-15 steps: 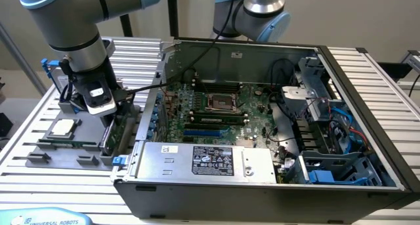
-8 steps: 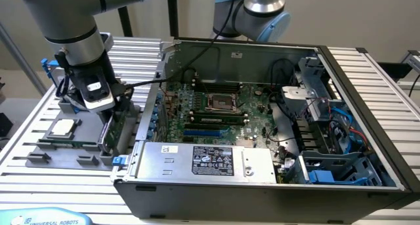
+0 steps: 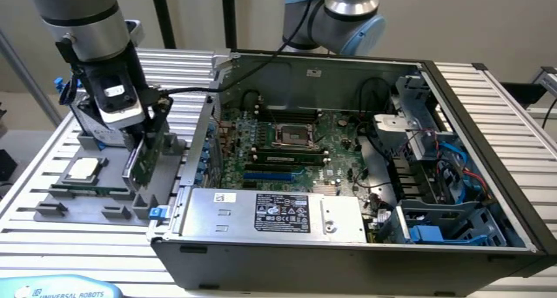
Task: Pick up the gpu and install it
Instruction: 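Pick up the gpu and move the gpu toward the slot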
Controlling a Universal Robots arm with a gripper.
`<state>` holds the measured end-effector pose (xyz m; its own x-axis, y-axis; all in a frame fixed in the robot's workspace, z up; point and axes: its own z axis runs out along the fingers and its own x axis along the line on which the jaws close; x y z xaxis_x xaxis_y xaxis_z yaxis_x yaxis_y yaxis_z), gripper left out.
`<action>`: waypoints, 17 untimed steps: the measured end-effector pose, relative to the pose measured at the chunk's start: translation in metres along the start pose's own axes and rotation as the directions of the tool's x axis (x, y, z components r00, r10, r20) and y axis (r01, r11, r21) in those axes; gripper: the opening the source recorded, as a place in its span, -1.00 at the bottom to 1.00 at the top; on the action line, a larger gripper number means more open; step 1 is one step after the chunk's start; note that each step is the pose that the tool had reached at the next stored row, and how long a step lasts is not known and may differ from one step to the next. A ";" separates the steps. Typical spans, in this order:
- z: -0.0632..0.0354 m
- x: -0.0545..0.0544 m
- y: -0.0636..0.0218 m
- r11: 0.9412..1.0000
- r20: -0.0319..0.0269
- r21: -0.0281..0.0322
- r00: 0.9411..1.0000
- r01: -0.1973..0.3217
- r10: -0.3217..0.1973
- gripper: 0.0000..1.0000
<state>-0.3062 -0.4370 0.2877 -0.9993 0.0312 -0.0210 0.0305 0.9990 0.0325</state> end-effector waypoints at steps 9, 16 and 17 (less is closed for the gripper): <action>-0.0408 -0.002 0.0014 1.000 0.000 0.000 1.000 0.000 0.000 -0.47; -0.0727 -0.007 0.0025 1.000 0.000 0.000 1.000 0.000 0.000 -0.47; -0.0772 -0.008 0.0027 1.000 0.000 0.000 1.000 0.000 0.000 -0.47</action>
<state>-0.2996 -0.4370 0.3651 -0.9993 0.0309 -0.0209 0.0302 0.9990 0.0324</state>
